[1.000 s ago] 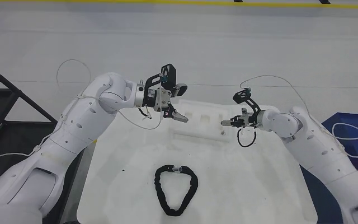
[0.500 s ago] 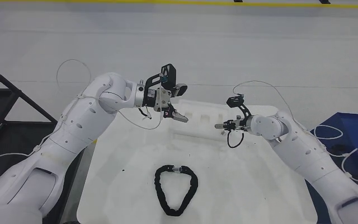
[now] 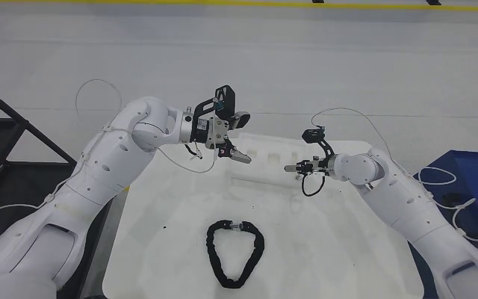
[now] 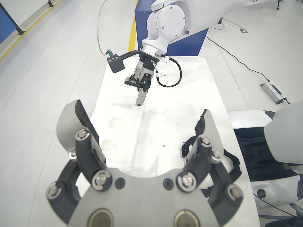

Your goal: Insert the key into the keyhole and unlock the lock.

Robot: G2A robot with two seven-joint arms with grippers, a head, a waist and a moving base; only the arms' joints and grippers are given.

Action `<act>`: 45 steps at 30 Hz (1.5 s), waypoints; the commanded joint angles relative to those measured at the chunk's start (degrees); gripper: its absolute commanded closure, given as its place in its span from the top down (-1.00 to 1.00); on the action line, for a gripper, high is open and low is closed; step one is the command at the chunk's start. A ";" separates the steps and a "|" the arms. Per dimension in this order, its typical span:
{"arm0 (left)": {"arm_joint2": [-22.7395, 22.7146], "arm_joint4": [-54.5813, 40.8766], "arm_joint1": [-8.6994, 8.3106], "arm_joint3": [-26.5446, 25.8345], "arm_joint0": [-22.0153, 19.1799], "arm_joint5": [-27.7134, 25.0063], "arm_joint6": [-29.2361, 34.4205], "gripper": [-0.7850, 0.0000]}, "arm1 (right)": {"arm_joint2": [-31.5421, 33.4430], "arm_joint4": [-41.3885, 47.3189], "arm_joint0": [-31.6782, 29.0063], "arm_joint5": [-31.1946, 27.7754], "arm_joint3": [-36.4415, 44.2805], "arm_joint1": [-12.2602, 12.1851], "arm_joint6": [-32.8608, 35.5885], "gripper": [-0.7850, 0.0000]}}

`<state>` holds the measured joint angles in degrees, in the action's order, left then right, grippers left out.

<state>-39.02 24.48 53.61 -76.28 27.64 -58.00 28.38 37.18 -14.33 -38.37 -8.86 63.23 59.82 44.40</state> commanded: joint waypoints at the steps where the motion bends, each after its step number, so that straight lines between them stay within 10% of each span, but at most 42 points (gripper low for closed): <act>1: 0.00 0.00 0.00 0.01 0.00 0.00 0.00 1.00 | 0.00 0.00 0.00 0.00 0.00 0.00 0.00 1.00; 34: 0.00 0.00 0.00 0.01 0.00 0.00 0.00 1.00 | -3.13 -8.12 -1.12 17.24 4.96 3.51 5.00 1.00; 45: 0.00 0.00 0.00 0.01 0.00 0.00 0.00 1.00 | -3.34 -10.50 -0.94 23.11 4.60 5.02 6.50 0.33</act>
<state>-39.02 24.48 53.61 -76.28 27.64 -58.00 28.38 33.86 -24.59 -39.29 13.91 67.85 64.76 50.83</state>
